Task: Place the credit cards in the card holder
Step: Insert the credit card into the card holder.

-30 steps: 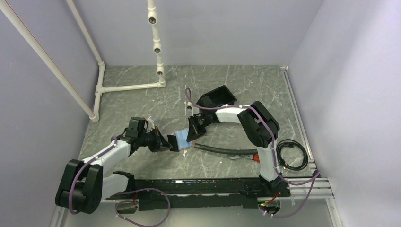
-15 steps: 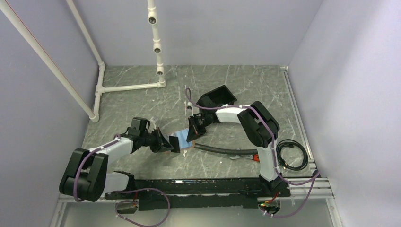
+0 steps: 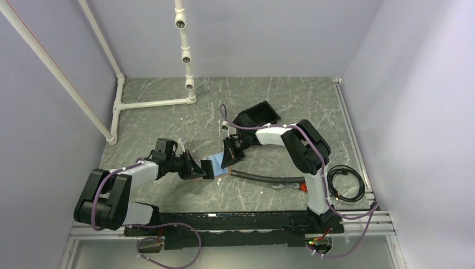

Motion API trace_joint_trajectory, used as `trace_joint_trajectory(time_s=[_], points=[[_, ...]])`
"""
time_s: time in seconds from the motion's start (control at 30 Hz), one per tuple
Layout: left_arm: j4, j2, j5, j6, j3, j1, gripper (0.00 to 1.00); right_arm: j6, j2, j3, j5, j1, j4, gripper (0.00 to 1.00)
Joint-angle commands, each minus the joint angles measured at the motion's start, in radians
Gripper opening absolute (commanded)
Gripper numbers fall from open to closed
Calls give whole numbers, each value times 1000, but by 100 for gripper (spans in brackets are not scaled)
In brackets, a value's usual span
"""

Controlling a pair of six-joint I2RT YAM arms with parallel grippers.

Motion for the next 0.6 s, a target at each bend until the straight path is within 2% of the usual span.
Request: trace_joint_trajectory(time_s=[0.0,0.13,0.57], points=[[85,44,23,-17,19,34,0,-59,46,-27,95,2,-18,0],[100,74,17,-17,41,42,0,-61,50,-28,93,2,-17,0],[330,191,93,-124,-6,19,0,-54,52,-31,87,1,-8,0]])
